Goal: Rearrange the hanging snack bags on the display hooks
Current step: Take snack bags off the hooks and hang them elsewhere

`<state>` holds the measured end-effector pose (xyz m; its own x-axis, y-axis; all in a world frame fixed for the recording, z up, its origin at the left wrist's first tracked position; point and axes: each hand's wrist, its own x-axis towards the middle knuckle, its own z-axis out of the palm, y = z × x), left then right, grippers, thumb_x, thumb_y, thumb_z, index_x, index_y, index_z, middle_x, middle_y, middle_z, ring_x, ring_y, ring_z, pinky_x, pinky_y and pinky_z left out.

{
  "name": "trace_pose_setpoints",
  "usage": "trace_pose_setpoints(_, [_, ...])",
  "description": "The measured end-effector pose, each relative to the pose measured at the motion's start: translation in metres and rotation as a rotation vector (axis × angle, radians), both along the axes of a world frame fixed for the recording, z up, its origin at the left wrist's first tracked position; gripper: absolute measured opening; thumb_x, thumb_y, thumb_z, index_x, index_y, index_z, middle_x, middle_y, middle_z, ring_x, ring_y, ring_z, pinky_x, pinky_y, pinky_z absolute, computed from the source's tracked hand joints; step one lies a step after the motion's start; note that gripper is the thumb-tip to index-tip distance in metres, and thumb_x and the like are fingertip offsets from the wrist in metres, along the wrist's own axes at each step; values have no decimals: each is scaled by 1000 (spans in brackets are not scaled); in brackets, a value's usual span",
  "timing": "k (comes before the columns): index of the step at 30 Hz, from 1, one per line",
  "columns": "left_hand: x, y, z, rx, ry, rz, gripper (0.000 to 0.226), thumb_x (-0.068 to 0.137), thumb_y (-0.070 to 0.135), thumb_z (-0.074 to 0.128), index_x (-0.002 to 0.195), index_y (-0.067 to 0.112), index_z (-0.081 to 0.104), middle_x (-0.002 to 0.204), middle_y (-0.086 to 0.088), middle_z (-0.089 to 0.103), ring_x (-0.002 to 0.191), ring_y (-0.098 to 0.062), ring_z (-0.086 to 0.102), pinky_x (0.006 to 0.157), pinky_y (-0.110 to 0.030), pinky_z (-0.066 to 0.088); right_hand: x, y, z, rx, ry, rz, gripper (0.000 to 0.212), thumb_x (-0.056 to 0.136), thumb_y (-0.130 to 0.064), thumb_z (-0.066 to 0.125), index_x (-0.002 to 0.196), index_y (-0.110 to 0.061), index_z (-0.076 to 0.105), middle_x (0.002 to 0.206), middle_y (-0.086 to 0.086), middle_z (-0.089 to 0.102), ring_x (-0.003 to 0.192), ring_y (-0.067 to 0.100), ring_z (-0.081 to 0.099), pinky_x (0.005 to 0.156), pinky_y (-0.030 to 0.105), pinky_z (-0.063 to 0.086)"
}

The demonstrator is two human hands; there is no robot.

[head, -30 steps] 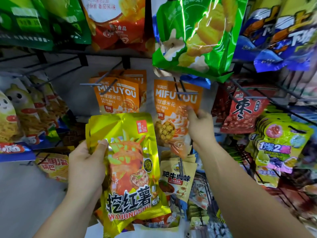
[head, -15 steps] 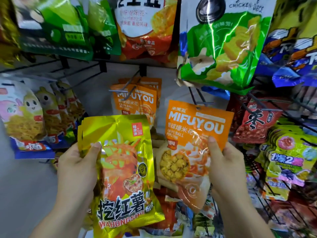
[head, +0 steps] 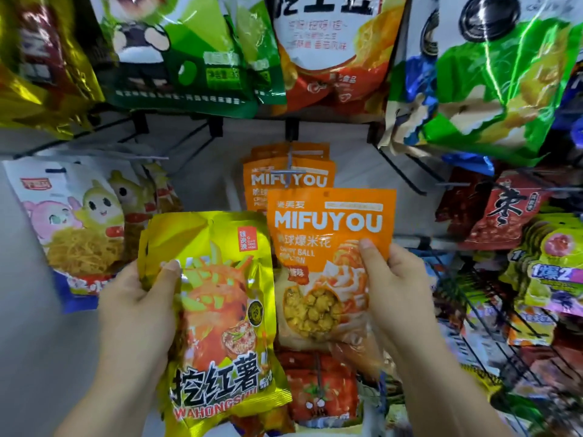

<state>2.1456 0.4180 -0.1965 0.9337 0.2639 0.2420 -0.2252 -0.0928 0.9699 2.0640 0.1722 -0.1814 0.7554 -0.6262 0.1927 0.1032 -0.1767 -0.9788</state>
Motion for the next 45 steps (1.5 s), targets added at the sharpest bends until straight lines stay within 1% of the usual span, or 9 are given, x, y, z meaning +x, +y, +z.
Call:
trace_pose_setpoints(6, [10,20,1,21,-5,-17,24,102,22,64,80,14,68,61,5,69,54,-6,61,51,-26,45,27,21,11,88,25,60,33,106,-31,58,83,-18,78,87,6,81,86,28,79,88,56,61])
trace_pose_setpoints(10, [7,36,6,102,-70,-16,27,101,23,65,74,18,66,63,5,66,63,-23,58,61,-32,42,35,28,16,99,28,68,32,106,-28,56,88,-12,77,91,8,81,90,31,78,91,60,59])
trace_pose_setpoints(13, [10,46,6,127,-57,-9,27,100,26,66,73,20,66,63,3,68,67,-23,61,65,-34,45,37,31,14,118,33,73,32,107,-28,56,88,-14,78,92,8,81,90,30,79,92,60,59])
trace_pose_setpoints(15, [13,49,6,125,-57,-18,25,100,27,67,75,23,68,69,15,71,68,-21,63,66,-35,48,39,31,12,134,37,48,33,107,-30,56,86,-17,78,91,8,81,89,30,79,92,61,59])
trace_pose_setpoints(19, [16,48,6,95,-52,-43,22,100,27,67,81,39,71,68,16,71,66,-20,65,65,-37,49,42,30,11,156,59,34,31,107,-32,56,93,-12,76,90,9,81,86,30,79,91,60,60])
trace_pose_setpoints(31, [15,56,11,124,-54,15,13,93,49,63,85,43,71,76,15,74,76,-33,70,77,-60,60,57,38,11,164,76,42,28,108,-30,54,97,-15,75,93,5,82,89,26,80,92,57,60])
trace_pose_setpoints(37, [14,55,9,91,-65,-44,21,100,31,67,83,44,71,73,22,72,74,-16,66,69,-33,50,47,42,8,213,60,-1,29,108,-28,53,97,-11,74,90,5,82,85,25,80,91,55,61])
trace_pose_setpoints(41, [13,52,6,74,-59,-61,22,100,26,68,79,23,71,68,21,72,70,-16,64,64,-29,45,47,43,10,193,74,13,29,108,-29,53,100,-11,73,91,4,82,85,24,80,89,52,62])
trace_pose_setpoints(45, [10,48,8,72,-67,-75,24,101,22,66,77,23,69,66,21,71,58,3,61,53,-24,49,66,37,11,100,112,-32,29,107,-30,54,95,-13,73,85,1,81,80,19,79,84,46,63])
